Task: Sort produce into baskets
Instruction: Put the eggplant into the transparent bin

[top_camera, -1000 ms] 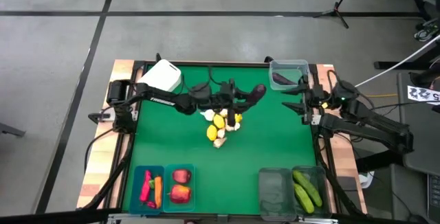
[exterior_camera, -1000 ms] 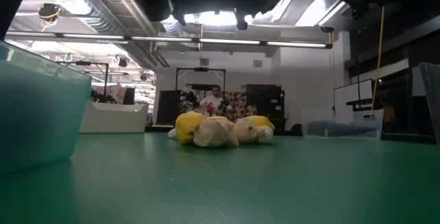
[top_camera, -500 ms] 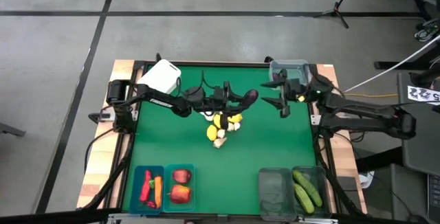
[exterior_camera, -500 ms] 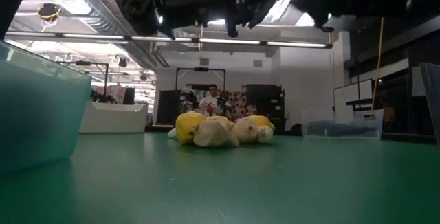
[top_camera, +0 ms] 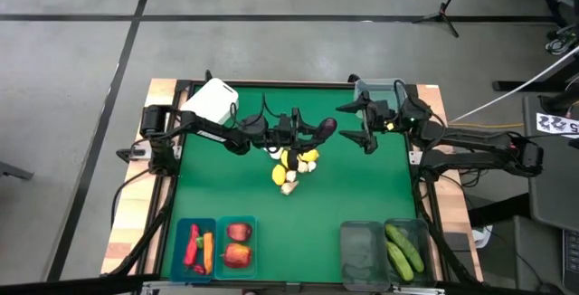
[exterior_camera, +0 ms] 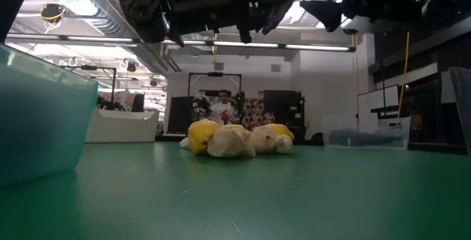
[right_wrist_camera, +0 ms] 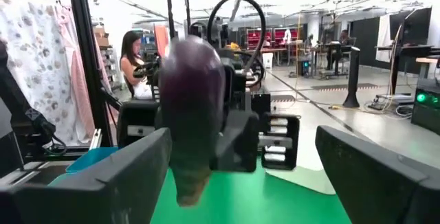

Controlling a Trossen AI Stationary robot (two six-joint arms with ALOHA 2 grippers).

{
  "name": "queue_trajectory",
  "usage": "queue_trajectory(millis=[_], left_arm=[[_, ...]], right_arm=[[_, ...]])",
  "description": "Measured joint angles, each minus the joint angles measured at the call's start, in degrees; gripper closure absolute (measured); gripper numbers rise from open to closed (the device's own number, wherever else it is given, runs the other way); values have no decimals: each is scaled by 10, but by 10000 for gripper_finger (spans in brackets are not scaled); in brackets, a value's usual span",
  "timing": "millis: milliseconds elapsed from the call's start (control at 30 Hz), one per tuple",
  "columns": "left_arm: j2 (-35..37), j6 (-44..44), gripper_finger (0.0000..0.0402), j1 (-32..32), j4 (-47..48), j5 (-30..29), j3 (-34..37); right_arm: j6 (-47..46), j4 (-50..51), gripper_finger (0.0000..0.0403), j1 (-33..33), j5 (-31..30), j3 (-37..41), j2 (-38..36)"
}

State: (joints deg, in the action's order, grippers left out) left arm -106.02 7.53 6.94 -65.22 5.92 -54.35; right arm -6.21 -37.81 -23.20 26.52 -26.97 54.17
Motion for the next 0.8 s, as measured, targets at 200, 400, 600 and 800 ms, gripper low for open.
queue_trajectory(millis=[200, 400, 600, 800], left_arm=[[0, 0, 259, 4, 2, -4, 0], [0, -1, 259, 7, 3, -4, 0], [0, -1, 259, 7, 4, -4, 0], [0, -1, 259, 7, 21, -4, 0]], right_arm=[[-11, 7, 46, 10, 13, -42, 39], [9, 34, 47, 47, 24, -69, 80], [36, 33, 47, 61, -16, -89, 111], [36, 34, 81, 60, -25, -113, 125]])
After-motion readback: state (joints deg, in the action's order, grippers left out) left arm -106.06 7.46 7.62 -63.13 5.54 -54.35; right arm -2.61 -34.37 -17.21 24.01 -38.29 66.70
